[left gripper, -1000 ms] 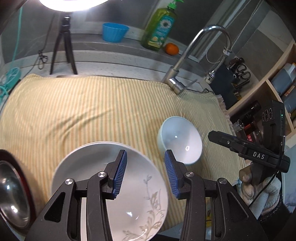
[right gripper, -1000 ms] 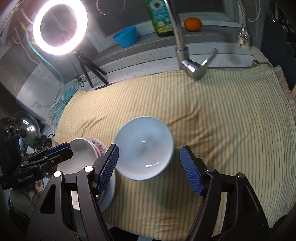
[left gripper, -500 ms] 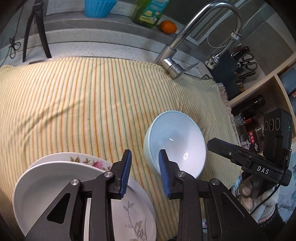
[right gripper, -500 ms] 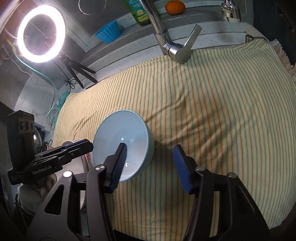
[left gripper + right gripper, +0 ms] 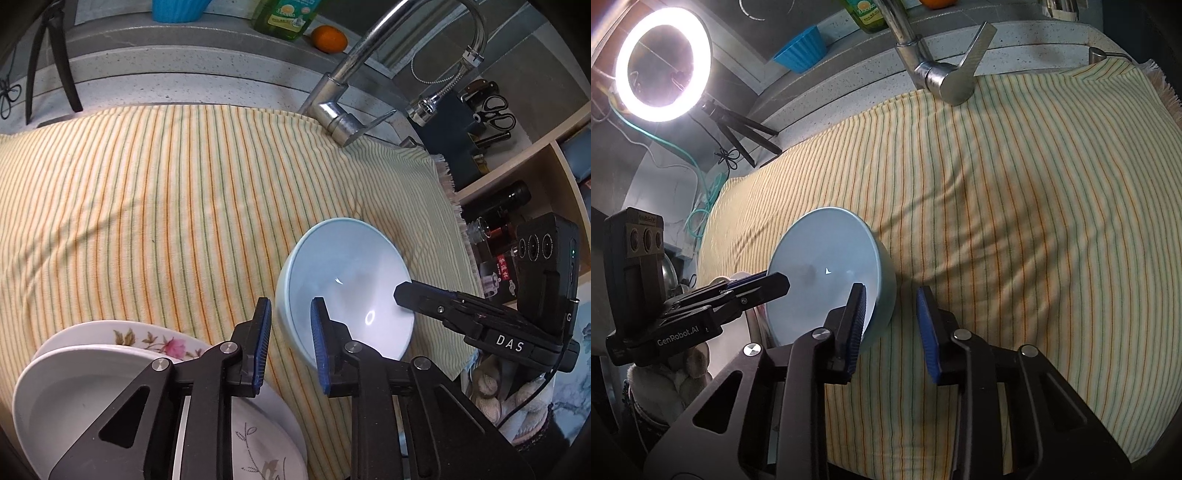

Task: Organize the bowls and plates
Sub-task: 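Lift the white bowl with the left tool and carry it to the steel bowls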

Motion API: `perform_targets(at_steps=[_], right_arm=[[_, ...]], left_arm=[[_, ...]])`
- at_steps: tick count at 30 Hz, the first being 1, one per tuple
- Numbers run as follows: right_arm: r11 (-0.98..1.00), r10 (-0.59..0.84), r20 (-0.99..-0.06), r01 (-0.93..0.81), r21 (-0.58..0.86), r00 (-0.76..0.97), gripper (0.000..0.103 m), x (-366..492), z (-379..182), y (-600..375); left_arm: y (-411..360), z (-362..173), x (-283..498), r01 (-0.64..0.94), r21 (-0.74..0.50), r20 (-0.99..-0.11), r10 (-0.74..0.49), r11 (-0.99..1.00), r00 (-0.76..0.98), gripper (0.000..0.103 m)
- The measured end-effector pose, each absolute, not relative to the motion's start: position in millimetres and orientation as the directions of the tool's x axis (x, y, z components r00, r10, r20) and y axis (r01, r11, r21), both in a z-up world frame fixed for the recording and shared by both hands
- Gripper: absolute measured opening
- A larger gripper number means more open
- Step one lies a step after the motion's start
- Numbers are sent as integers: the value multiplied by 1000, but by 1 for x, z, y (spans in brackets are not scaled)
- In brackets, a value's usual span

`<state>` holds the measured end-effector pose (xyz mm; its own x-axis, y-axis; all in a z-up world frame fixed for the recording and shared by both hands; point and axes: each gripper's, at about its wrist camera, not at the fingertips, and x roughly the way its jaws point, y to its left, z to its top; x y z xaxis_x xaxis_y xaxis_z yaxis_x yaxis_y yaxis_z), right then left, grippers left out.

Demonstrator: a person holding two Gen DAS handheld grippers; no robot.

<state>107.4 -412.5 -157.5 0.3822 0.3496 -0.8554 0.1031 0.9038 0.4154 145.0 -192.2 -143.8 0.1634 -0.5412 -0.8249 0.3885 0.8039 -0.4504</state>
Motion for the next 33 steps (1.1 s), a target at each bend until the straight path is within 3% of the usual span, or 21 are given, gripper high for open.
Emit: perform_targets(at_steps=[5,19,33], right_arm=[[909,345,-861,93,405,372,17,109,-159,-406],[925,317,-859,69,374,401,17,109,-140,-392],[920,359,-824,-19,391,439,17,112,-100,-339]], left_arm=[[-196,-145,145,398,-448,-826,-541,801,159,19],[-189,-131,142,420,-440,-814,-550,793,187,19],[-131,-94,131,395,-454,-771,-575,798,276,19]])
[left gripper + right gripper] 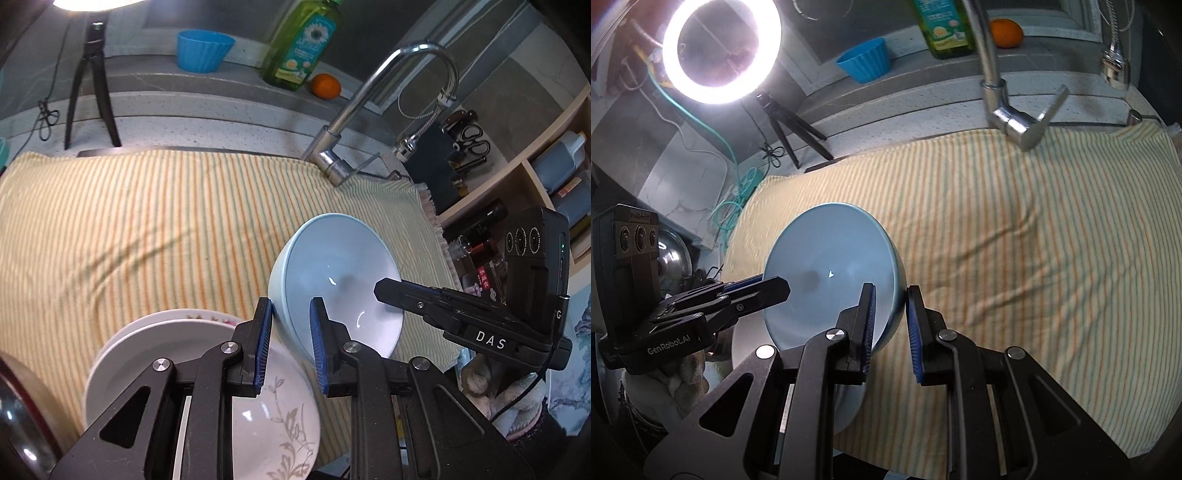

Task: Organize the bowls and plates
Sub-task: 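Lift the white bowl with the left tool and carry it to the steel bowls, then lower the white bowl into the red-sided steel bowl with the left tool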

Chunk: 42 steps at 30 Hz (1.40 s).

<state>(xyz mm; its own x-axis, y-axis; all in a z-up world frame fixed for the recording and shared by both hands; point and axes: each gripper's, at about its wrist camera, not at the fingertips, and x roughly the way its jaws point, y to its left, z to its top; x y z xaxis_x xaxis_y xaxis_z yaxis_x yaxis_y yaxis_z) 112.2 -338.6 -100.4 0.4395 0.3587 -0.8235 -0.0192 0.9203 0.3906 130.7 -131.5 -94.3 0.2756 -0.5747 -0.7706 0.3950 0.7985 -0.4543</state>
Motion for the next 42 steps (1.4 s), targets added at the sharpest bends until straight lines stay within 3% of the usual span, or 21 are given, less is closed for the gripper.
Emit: perform_targets(at_steps=[19,29,42], right_arm=[[880,474,-787,-246,407,395,17,122,-74,-200],[838,524,-789,-361,410,321,17,123,-80,-124],[812,532,-813,-417,409,239,17,125,-98,-73]], left_arm=[[-1,-68,100,242,-442,-754,-504,864,422,19],[72,-68,81,121,-447,-753,-446,886,483,19],[112,-82,68,22,-456,-769,-406,890,493,19]])
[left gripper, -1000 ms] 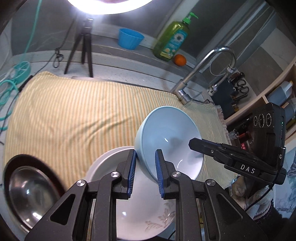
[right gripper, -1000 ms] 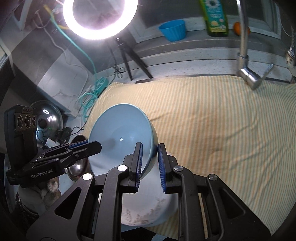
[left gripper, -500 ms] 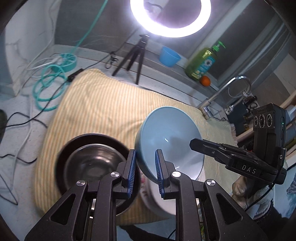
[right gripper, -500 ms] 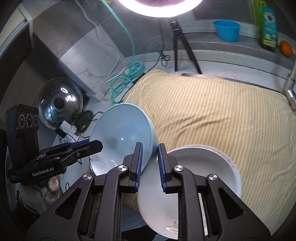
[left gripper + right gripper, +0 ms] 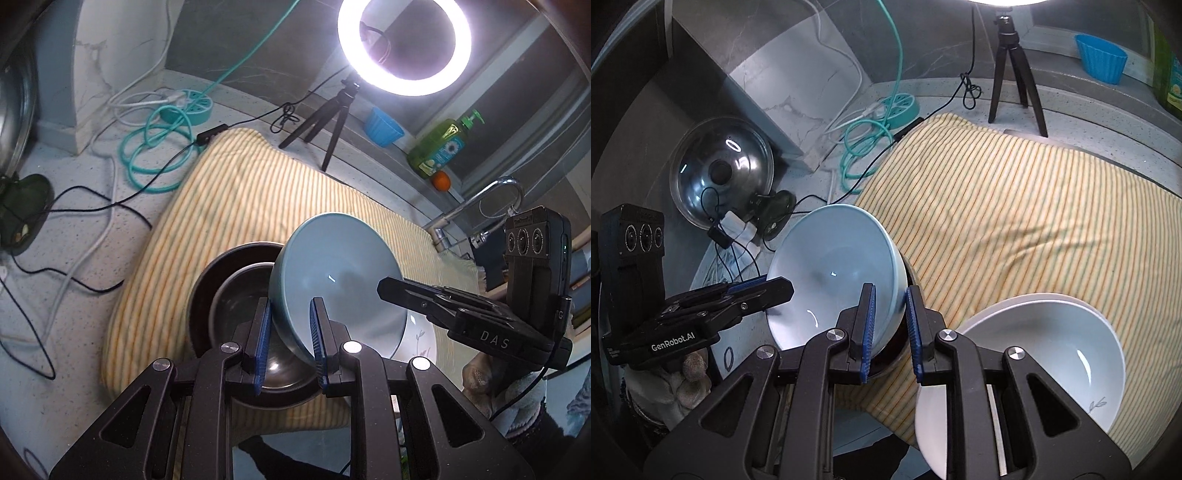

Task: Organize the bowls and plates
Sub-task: 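Lower the white bowl into the red-sided steel bowl with the left tool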

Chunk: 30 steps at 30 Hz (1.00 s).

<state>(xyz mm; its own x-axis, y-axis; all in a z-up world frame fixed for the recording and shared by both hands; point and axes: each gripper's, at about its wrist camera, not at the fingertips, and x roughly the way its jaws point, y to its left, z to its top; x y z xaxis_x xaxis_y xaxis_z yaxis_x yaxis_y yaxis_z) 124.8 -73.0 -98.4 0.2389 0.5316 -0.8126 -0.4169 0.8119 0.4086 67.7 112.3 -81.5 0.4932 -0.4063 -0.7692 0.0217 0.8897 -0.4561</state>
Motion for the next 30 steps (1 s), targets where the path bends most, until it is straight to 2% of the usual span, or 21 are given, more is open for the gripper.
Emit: perform_targets(at_steps=[17,30], right_arm=[[812,511,-842,-417,407,174,17,122,-129,-51],[818,511,-838,-407,406,191,18,125,-128,-53]], left_arm=[[130,-104,62,-33,-454,-799,-391,890,456,19],[141,-107,63,-68,-452,-804,-373,889,464,19]])
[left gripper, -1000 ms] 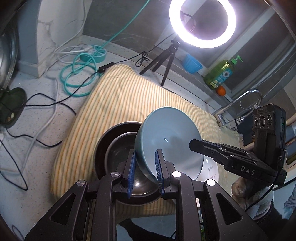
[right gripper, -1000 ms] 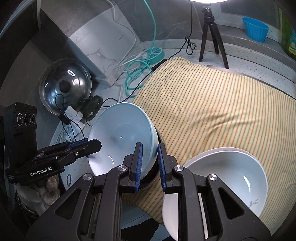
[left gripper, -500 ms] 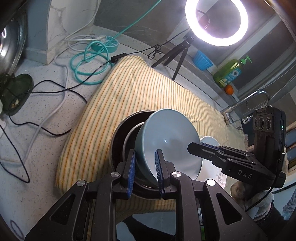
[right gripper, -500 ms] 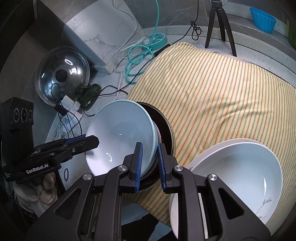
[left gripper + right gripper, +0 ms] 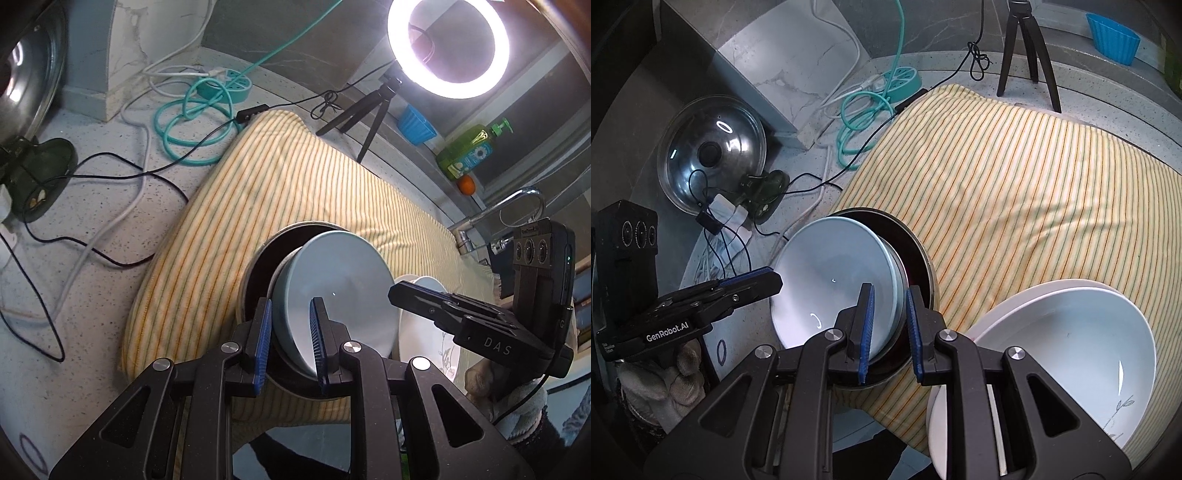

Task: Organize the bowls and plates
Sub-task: 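Lower the white bowl into the red-sided steel bowl with the left tool, then open the left tool and release the white bowl inside the steel bowls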

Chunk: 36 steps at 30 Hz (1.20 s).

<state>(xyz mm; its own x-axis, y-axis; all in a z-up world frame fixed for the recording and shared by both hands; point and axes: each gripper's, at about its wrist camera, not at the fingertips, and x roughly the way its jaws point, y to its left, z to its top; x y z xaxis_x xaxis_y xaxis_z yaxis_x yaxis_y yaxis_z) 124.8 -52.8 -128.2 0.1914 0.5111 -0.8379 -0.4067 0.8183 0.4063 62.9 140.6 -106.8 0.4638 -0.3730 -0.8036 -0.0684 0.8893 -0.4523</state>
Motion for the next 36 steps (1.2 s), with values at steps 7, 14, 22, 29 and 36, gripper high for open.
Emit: perform_targets(at_steps=[7,14,22,29,36], right_arm=[[821,522,-826,-388,419,212,38,122,-123,-61],[826,527,-810,-377,419,256,43,118,-111,-75],[841,521,-807,-329,429,278,43,120,-113,-99],[839,529,-814,-295,458,239,43,122,-132,-104],[835,532,-820,-293,466,211,43,124,-142,-99]], left_arm=[[144,-103,59,-75,-443,-800,-356,893,483,19],[159,-100,52,-112,-442,-793,-330,890,512,20],[173,-110,42,-162,-469,-790,-330,868,517,20],[167,-123,47,-160,-476,-800,-351,865,486,20],[168,-134,50,-168,-484,-809,-365,859,461,20]])
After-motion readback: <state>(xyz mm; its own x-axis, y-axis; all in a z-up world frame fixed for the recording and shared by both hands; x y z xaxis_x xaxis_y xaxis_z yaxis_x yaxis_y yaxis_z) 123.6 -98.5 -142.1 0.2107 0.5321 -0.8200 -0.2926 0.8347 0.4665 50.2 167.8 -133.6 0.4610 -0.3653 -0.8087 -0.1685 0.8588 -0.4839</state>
